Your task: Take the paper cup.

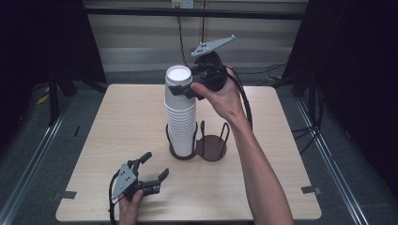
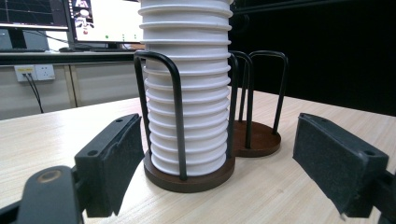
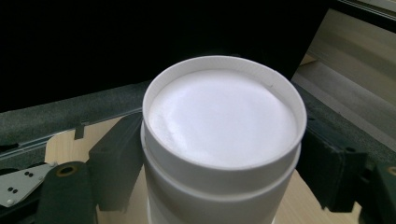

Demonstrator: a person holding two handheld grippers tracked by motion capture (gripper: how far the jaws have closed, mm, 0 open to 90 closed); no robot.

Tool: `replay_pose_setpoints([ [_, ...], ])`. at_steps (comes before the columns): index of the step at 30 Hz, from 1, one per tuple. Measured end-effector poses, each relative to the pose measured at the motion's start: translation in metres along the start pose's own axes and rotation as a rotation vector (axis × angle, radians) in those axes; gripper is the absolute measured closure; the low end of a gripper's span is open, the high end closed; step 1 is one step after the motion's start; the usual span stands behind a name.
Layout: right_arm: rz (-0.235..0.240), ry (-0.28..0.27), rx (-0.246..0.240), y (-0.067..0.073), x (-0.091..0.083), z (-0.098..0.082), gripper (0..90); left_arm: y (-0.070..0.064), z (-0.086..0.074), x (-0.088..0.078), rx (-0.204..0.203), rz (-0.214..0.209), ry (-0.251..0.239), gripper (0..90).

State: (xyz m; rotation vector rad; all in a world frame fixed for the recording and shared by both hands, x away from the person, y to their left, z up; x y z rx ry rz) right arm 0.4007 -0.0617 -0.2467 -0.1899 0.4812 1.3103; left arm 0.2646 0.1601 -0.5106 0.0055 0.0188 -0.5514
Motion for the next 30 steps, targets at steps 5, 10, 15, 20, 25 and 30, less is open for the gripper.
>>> replay_pose_setpoints([
  [5,-0.001,-0.005,0.000,0.000,-0.001,0.001,22.2,0.000,0.000,0.000,-0.001,-0.001,0.000,15.9],
  [10,-0.004,-0.015,-0.008,0.001,-0.002,0.003,22.6,0.000,0.000,0.000,0.000,-0.001,0.000,15.8],
  [15,-0.001,-0.047,-0.008,0.003,-0.007,0.006,22.6,0.000,0.000,0.000,0.000,-0.002,0.000,15.8],
  [20,0.002,-0.079,-0.008,0.003,-0.010,0.007,22.8,0.000,0.000,0.000,0.000,-0.002,0.001,15.8],
  [25,-0.003,-0.091,-0.012,0.005,-0.011,0.009,22.8,0.000,0.000,0.000,0.000,-0.002,0.001,15.8],
  [30,-0.005,-0.117,-0.010,0.005,-0.015,0.011,23.0,0.000,0.000,0.000,0.000,-0.002,0.000,15.8],
])
Point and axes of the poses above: each handheld gripper's, and its own axes: x roughly forward along the jaws, z roughly out of its top, y roughly to its left, the point moved 3 cm from there along x, roughly forward along the jaws, and after that the axes turned 15 degrees about z, right-handed, at the moved point
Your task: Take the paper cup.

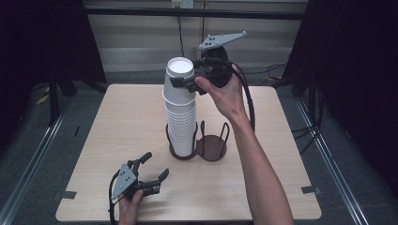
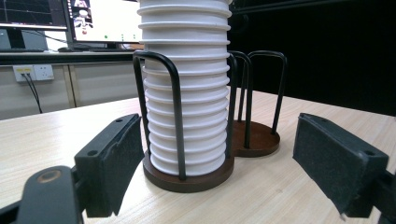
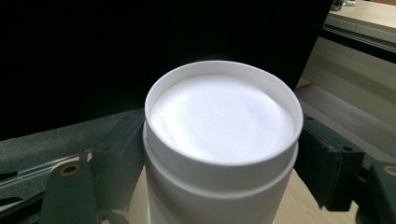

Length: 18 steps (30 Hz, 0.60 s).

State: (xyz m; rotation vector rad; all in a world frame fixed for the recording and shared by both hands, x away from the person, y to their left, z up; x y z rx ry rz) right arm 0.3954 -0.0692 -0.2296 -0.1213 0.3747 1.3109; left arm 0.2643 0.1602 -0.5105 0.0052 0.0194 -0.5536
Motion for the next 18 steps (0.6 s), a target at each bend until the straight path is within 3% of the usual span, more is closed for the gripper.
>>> replay_pose_setpoints([
  [18,-0.007,-0.101,-0.010,0.0056,-0.0096,0.0079,23.3,0.0001,0.0000,0.0000,0.001,0.001,-0.001,15.8],
])
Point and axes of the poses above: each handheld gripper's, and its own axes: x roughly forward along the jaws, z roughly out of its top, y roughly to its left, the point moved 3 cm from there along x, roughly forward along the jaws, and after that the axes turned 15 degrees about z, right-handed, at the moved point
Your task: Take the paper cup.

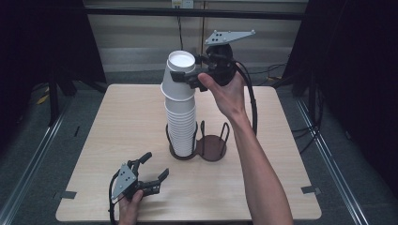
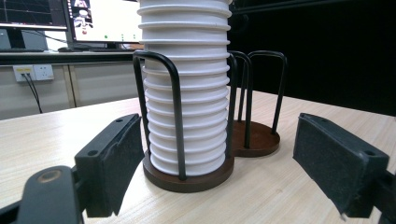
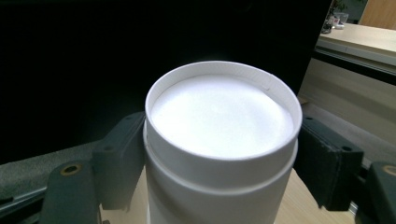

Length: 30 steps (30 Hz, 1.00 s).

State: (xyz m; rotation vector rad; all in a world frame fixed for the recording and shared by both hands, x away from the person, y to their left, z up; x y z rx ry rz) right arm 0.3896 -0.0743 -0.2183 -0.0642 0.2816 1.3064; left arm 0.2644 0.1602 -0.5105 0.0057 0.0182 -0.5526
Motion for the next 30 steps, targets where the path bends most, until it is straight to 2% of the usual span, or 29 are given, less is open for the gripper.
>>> replay_pose_setpoints([
  [13,-0.008,-0.092,-0.009,0.004,-0.010,0.005,23.5,0.000,0.000,0.000,-0.001,-0.001,0.000,15.8],
  [30,0.001,-0.167,-0.007,0.008,-0.024,0.004,23.5,0.000,0.000,0.000,-0.001,-0.001,0.001,15.8],
])
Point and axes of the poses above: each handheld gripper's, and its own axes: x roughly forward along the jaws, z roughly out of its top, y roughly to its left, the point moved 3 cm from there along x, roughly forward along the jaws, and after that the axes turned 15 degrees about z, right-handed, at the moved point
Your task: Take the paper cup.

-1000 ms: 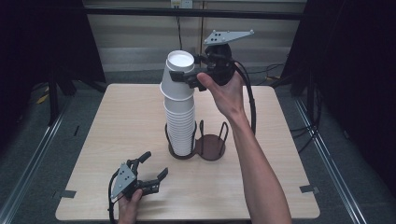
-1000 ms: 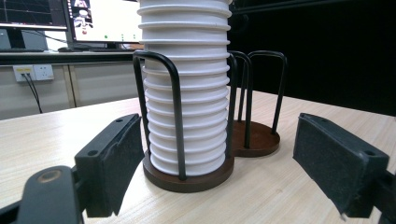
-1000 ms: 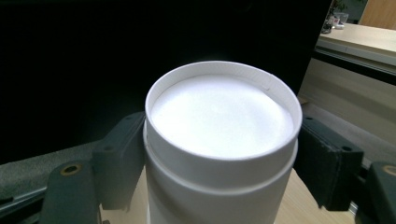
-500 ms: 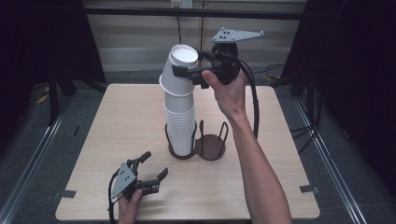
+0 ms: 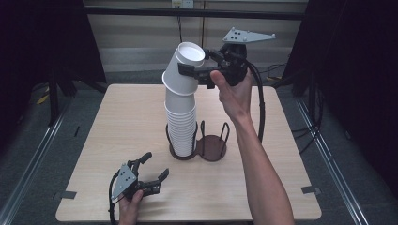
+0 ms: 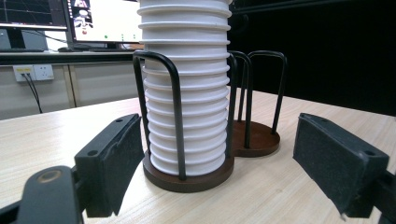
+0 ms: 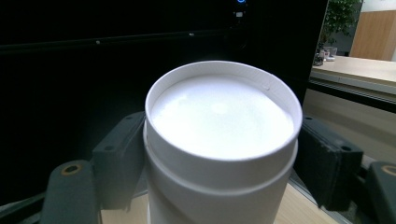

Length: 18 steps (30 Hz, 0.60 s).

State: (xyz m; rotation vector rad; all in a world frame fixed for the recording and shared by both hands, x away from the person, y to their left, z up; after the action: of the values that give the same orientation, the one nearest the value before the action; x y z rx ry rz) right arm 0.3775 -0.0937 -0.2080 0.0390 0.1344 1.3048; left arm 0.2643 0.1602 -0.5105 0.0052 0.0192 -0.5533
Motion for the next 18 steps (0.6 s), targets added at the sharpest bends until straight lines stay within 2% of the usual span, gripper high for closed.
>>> replay_pose_setpoints([
  [6,-0.001,-0.028,0.009,0.000,-0.007,0.001,23.5,0.000,0.000,0.000,0.000,0.000,0.000,15.8],
  [18,-0.005,-0.037,0.015,0.003,-0.018,-0.003,23.5,0.000,0.000,0.000,0.000,-0.001,0.001,15.8],
])
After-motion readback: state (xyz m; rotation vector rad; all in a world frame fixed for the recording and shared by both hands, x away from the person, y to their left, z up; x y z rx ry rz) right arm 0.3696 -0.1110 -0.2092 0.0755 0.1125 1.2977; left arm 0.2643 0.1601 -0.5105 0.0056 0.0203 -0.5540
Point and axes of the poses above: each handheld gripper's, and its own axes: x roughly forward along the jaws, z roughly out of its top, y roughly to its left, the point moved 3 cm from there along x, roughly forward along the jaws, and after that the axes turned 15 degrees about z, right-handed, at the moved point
